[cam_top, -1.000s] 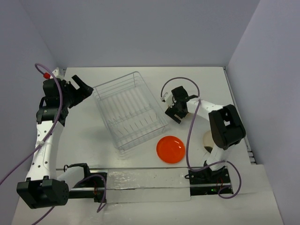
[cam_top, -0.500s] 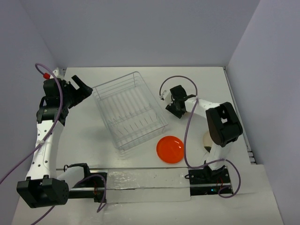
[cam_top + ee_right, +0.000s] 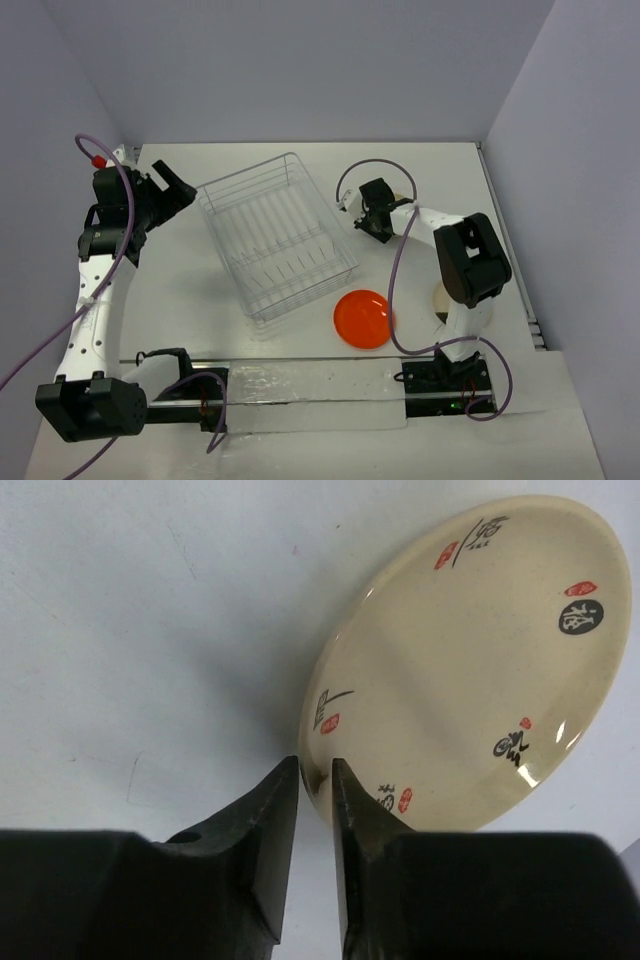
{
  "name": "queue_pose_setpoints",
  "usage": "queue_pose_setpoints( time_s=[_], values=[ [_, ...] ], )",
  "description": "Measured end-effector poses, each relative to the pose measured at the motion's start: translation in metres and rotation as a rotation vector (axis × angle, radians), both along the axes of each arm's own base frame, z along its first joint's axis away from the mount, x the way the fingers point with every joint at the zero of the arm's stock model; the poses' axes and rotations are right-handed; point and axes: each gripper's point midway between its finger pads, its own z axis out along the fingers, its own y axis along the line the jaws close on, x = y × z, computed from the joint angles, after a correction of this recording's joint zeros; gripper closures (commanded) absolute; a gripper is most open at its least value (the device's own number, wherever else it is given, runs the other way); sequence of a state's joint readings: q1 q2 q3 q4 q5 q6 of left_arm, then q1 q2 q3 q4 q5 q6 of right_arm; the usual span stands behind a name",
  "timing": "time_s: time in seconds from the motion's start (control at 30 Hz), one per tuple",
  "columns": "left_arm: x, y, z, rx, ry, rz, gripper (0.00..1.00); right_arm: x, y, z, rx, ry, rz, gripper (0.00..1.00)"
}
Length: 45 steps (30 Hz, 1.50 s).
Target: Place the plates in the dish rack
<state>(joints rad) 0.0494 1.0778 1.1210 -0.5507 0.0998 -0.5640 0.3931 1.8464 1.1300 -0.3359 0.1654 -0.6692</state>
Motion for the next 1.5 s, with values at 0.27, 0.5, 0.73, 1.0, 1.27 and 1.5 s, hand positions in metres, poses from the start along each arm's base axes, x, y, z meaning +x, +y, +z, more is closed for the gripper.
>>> queue_pose_setpoints(
  time_s=[0.27,0.5,0.73,1.0,1.27,1.5],
  values=[
    [0.000,0.002,0.000,0.004,0.000,0.008,0.05,0.005,-0.003,0.004,-0.027,-0.021,-0.004,1.00],
    [0.001,0.002,0.001,0.004,-0.002,0.007,0.05,0.009,0.001,0.044,0.036,-0.110,-0.037,1.00],
    [0.001,0.001,0.001,0.003,-0.002,0.006,0.05,0.003,0.025,0.190,0.366,-0.401,-0.067,1.00],
    [0.001,-0.001,0.002,-0.004,-0.002,-0.007,0.05,-0.047,0.061,0.324,0.810,-0.553,0.032,1.00],
    [0.001,-0.002,0.002,-0.007,-0.002,-0.013,0.06,-0.114,0.129,0.347,1.249,-0.189,0.206,1.00],
    [0.001,-0.004,0.001,-0.012,0.000,-0.023,0.06,-0.155,0.161,0.326,1.341,0.153,0.396,1.00]
  ],
)
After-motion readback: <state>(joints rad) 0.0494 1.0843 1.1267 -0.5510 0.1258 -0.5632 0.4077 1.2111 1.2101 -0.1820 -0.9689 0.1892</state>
